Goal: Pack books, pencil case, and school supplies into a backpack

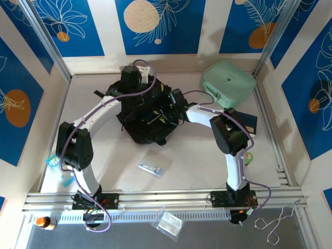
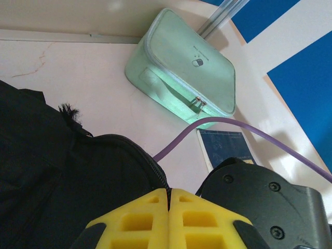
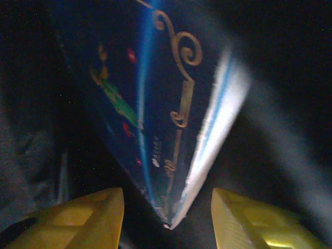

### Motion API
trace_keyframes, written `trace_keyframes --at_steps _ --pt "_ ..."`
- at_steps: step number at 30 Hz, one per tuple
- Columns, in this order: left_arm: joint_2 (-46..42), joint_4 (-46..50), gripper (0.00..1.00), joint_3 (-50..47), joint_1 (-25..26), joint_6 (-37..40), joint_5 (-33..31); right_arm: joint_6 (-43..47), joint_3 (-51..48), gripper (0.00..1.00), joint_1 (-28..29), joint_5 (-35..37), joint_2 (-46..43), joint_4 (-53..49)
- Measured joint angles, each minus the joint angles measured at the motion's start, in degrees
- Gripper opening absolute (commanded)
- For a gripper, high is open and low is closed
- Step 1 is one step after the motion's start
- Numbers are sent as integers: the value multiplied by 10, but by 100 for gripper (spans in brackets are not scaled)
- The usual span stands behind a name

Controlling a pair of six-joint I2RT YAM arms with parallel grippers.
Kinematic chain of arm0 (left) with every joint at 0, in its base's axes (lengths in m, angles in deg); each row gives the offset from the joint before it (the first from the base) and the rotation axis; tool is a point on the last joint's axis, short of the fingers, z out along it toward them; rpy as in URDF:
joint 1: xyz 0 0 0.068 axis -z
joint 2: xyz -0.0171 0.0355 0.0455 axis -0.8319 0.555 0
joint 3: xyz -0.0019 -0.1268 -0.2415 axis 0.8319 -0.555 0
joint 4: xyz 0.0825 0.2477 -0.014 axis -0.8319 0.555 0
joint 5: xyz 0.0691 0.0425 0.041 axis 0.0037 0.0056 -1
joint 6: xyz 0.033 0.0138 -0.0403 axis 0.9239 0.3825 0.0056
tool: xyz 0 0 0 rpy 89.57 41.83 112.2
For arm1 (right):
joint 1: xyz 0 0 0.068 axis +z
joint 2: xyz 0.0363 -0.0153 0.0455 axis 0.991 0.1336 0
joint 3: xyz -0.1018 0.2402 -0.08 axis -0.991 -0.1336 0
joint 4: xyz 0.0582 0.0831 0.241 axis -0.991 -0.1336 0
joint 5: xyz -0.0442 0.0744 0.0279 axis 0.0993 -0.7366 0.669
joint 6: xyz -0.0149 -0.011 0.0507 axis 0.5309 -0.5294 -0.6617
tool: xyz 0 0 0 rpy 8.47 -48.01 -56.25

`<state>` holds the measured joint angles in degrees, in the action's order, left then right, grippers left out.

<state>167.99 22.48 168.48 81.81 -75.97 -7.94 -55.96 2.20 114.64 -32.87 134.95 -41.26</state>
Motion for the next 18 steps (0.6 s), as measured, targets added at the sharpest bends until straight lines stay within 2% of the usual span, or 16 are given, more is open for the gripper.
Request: trace_keyframes --at_steps 3,5,7,18 --pt "0 0 0 0 0 0 0 6 5 37 3 11 0 -20" --pt "0 0 0 0 0 0 0 8 15 25 6 15 3 -28" --pt "0 0 0 0 0 0 0 11 26 18 7 14 9 -26" --pt "7 0 0 1 -2 0 -9 24 100 15 15 12 76 -10"
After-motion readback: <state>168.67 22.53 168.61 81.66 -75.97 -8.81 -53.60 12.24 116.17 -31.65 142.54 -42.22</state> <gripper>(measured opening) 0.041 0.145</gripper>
